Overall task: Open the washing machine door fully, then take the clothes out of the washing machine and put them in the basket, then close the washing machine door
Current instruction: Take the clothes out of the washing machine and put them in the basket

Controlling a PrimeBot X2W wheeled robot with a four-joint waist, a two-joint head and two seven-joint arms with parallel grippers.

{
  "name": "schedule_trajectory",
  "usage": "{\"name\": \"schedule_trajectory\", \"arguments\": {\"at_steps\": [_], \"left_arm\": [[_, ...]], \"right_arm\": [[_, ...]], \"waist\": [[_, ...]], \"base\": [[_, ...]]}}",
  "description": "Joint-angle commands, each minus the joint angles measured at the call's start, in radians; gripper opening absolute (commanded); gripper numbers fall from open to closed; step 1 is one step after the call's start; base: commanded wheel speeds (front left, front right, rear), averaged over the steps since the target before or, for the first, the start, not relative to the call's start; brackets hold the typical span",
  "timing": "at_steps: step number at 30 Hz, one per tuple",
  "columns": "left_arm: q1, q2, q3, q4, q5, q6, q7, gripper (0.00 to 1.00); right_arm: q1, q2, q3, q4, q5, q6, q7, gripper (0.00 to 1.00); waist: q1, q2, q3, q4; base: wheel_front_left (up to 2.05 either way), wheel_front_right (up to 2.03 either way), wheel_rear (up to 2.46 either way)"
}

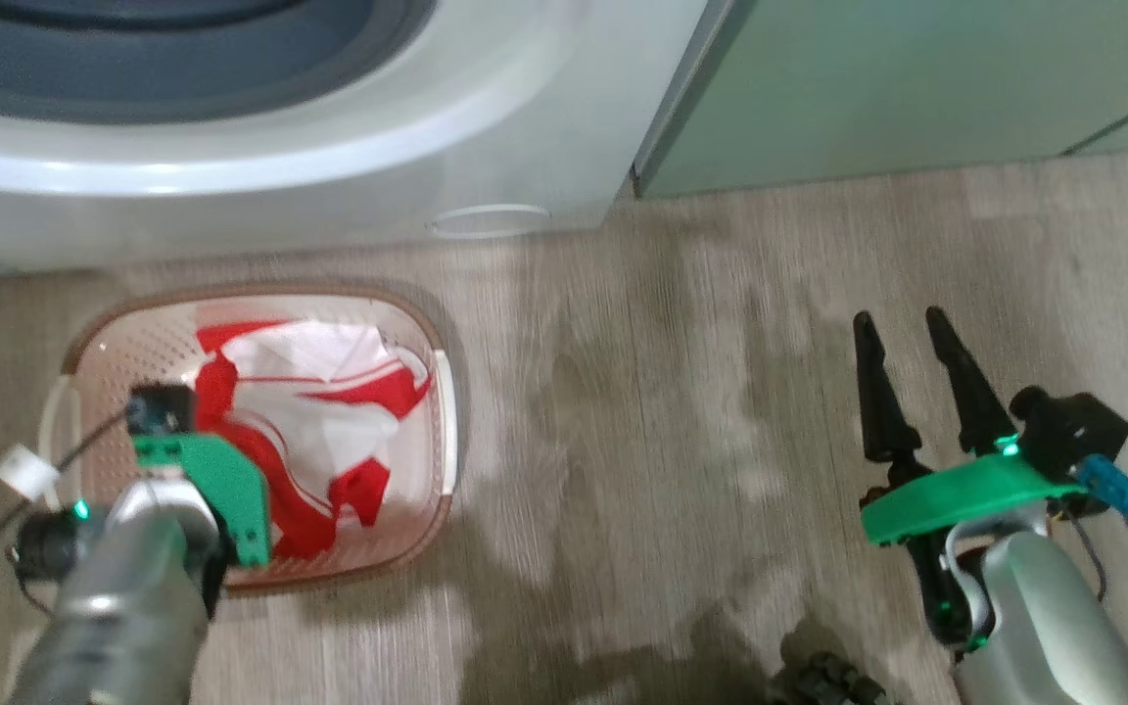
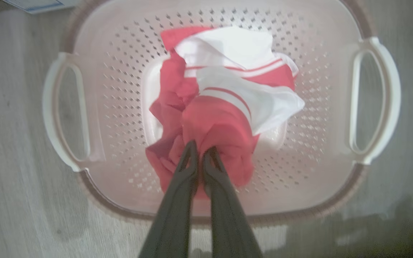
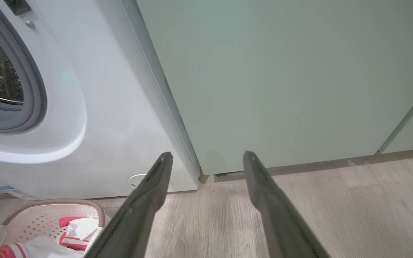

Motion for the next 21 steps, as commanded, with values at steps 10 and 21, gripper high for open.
{"name": "schedule_trajectory", "arguments": {"at_steps": [10, 21], "left_arm": [[-0.111, 0.051, 0.006, -0.014, 0.004, 0.017, -0.049, 0.00], [-0.028, 0.026, -0.002, -0.013, -0.006, 0.048, -0.198, 1.00]], "right_arm": [[-0.048, 0.006, 0.000, -0.052, -0.014, -0.001, -0.006, 1.00], [-0.020, 0.013, 0.013, -0.017, -0.014, -0.001, -0.006, 1.00]], "waist": [[0.0000, 0.0000, 0.154, 0.000], [0.0000, 0.0000, 0.032, 0.015]], "base": [[0.00, 0.00, 0.00], [0.00, 0.00, 0.00]]}}
